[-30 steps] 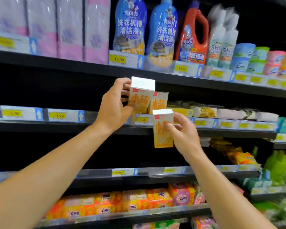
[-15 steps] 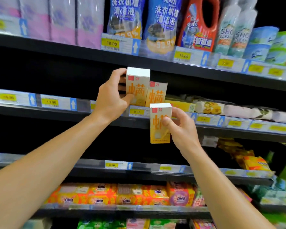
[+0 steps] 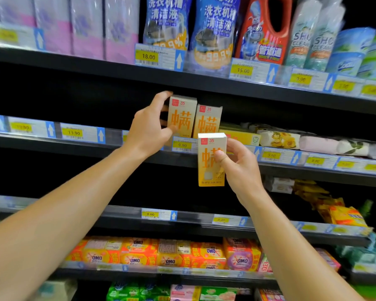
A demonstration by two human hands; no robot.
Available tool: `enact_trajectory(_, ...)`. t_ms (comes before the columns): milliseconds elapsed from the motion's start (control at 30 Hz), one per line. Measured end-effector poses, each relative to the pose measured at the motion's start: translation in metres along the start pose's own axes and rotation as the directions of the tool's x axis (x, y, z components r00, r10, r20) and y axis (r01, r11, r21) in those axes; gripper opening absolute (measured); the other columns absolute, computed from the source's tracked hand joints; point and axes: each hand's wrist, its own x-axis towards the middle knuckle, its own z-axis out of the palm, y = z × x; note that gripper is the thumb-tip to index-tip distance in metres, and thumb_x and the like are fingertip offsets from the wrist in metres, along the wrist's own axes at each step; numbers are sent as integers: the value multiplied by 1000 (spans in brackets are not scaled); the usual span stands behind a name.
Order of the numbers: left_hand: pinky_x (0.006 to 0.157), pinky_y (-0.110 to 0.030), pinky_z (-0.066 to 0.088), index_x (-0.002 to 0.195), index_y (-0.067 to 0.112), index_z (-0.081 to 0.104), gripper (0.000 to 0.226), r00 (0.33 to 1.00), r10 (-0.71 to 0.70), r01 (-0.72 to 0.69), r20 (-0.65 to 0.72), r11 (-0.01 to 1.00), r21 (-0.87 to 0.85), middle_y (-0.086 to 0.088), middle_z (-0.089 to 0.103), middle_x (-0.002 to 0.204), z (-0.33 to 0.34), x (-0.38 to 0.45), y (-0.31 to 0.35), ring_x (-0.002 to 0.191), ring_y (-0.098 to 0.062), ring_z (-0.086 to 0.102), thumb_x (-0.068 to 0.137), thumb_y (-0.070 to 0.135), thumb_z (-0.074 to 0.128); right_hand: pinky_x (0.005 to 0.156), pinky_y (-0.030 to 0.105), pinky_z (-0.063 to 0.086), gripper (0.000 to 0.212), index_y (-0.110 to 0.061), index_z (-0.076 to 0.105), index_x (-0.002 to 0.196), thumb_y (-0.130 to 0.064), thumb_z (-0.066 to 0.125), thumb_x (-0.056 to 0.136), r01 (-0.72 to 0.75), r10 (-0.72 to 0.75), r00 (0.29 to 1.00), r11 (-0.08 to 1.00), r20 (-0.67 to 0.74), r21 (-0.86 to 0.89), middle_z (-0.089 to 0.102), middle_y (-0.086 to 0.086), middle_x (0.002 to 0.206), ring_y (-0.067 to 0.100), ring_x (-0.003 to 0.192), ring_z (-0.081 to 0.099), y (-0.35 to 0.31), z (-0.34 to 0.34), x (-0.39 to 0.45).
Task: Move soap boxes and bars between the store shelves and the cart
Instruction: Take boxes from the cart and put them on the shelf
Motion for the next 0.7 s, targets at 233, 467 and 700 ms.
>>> enact_trajectory(233, 89, -36, 56, 142, 21, 43, 73, 997, -63, 60, 43, 995, 77, -1, 57, 126, 0, 7, -1, 99, -14, 64, 79, 14, 79, 84, 38, 60, 37, -23, 57, 135, -26, 60, 98, -11, 11, 1000, 1000, -6, 7, 65, -9, 120, 10, 106, 65, -1, 1, -2)
enact_trajectory(467, 80, -26, 51, 146, 22, 39, 76, 994, -99, 91, 50, 984, 151, -2, 55, 123, 1, 12, 0, 84, -9, 61, 81, 17, 78, 81, 33, 60, 37, -24, 55, 134, -25, 60, 97, -31, 31, 999, 999, -7, 18, 65, -9, 119, 10, 106, 64, -2, 2, -2)
enact_trajectory(700, 88, -37, 56, 143, 25, 41, 72, 996, -73, 63, 60, 986, 156, -1, 59, 122, 2, 9, 2, 94, -16, 63, 82, 18, 77, 84, 36, 59, 37, -25, 56, 133, -25, 61, 97, -33, 34, 999, 999, -22, 12, 65, -11, 116, 9, 105, 64, -3, 5, -2)
